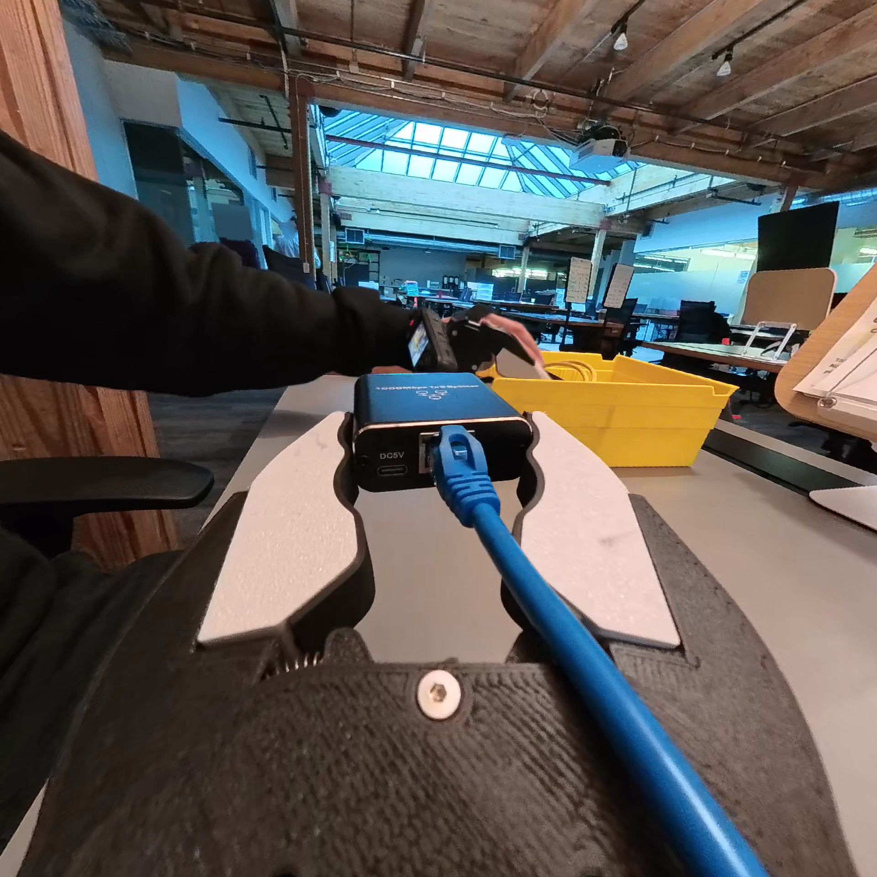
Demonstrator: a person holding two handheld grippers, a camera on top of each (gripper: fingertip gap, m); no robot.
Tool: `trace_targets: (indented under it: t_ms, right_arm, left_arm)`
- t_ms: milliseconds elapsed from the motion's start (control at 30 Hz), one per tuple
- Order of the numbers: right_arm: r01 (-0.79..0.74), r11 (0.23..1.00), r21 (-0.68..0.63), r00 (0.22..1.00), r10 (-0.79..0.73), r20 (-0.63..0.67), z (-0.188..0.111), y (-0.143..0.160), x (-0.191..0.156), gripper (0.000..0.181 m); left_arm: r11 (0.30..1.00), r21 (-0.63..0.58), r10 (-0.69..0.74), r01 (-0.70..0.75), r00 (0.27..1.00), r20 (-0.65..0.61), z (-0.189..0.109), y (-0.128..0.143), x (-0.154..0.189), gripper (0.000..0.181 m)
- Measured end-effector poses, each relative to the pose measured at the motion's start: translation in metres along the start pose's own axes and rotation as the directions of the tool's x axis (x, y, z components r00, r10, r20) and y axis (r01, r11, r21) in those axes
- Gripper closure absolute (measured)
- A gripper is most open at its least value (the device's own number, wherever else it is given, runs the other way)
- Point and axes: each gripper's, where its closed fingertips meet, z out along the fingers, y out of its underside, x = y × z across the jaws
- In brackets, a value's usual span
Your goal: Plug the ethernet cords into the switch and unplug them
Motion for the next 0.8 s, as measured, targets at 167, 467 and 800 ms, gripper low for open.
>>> trace_targets:
  t_ms: [167,467,800]
  right_arm:
    - [0.009,1.0,-0.009,1.0,-0.009,0.007,0.001,0.001,-0.002,0.115]
    - [0.008,1.0,0.003,1.0,-0.008,0.002,-0.001,0.0,-0.001,0.115]
    - [-0.017,1.0,0.026,1.0,0.017,-0.002,-0.003,-0.003,0.002,0.115]
  left_arm:
    - [0.991,-0.048,0.127,-0.128,0.992,-0.026,0.008,0.016,0.003,0.145]
    - [0.988,-0.094,0.131,-0.125,0.99,0.061,0.017,0.018,-0.014,0.176]
    - [0.921,-0.143,-0.303,0.362,0.898,0.319,-0.075,0.076,-0.116,0.177]
